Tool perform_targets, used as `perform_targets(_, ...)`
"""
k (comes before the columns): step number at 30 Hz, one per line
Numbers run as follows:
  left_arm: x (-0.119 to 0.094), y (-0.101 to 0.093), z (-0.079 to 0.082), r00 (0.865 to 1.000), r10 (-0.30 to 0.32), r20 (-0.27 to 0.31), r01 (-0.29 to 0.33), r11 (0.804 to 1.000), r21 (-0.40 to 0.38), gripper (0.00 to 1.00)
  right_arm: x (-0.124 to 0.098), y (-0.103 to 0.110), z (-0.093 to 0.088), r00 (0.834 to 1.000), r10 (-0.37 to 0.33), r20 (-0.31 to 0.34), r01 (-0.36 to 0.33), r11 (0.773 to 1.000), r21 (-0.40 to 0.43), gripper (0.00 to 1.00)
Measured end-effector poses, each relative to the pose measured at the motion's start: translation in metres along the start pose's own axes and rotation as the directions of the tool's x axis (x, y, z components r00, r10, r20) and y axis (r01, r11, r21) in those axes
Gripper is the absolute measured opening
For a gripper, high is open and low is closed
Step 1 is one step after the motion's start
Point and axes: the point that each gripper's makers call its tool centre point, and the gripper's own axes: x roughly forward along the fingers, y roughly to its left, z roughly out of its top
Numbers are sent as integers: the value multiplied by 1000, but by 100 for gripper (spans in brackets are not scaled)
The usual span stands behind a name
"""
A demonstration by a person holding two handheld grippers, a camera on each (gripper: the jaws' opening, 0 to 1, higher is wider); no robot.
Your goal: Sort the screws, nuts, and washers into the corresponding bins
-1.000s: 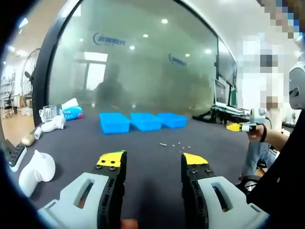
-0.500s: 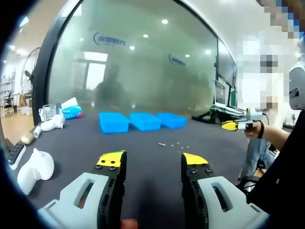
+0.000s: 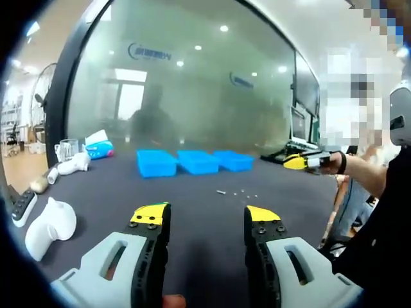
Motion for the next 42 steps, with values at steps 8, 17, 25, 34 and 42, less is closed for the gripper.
perform_targets(8,0,2,-2,1000,-1,0,1,1000,-8,45,44,19,13,997,71,-39,-72,997,-12,23)
perform_targets(17,-2,7,-5,1000,8,2,-8,1000,-19,45,91,54,6,974,150,-170,-155,988,-18,23)
perform_targets(25,-2,9,-8,1000,4,4,-4,1000,-30,45,121,71,2,949,170,-264,-185,982,-32,21)
perform_targets(34,0,6,-13,1000,-14,4,14,999,-45,45,150,85,-22,832,248,-496,-274,961,21,19)
perform_targets(42,1,5,-21,1000,-14,-7,14,999,-38,45,173,69,-33,737,183,-651,-201,978,48,14)
